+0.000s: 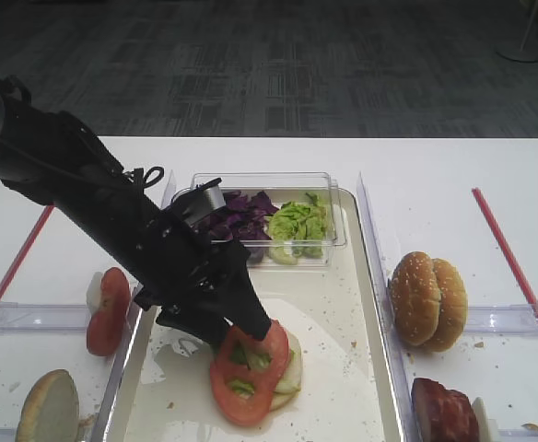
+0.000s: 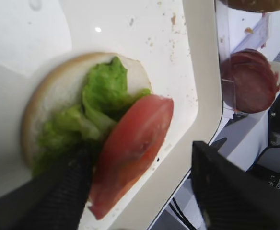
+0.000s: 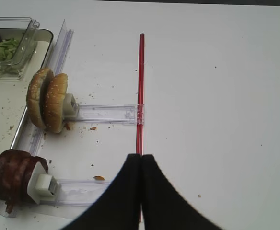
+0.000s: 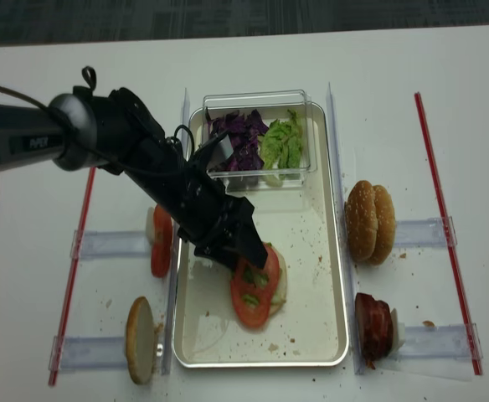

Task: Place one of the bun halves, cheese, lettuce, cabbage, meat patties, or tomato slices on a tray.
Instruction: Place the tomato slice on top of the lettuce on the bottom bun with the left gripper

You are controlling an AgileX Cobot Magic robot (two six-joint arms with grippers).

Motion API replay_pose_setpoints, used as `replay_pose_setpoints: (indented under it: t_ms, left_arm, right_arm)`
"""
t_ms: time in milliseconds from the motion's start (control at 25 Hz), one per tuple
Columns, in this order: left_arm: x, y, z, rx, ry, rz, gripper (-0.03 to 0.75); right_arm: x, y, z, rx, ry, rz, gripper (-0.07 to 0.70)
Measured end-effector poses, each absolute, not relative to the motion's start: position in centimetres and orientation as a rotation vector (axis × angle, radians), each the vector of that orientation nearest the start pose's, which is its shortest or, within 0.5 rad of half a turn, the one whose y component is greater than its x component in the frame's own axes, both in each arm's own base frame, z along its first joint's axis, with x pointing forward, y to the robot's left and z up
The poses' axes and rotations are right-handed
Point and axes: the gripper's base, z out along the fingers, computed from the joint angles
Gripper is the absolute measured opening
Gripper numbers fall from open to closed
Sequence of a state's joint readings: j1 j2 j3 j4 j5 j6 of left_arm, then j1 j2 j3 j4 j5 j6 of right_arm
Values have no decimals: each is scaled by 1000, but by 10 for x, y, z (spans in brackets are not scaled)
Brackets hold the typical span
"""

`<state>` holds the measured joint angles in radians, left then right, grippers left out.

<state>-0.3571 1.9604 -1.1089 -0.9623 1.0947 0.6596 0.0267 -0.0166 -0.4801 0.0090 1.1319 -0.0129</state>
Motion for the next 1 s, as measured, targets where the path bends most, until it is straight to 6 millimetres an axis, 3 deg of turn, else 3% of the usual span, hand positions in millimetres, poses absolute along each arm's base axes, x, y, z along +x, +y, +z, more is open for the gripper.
replay_pose_setpoints:
  t_ms: [320,640,1000]
  left_arm:
    - [297,-176,149,639,2932,-1240,419]
    - [312,-176,163,665,2890,-1207,419]
    - [312,-174,164,687,2923,-1167,419]
  right_arm:
    - [-8,1,266,-43,2118,19,36]
    - [-8,1,266,-43,2118,19,36]
    - [-8,1,266,-43,2118,19,36]
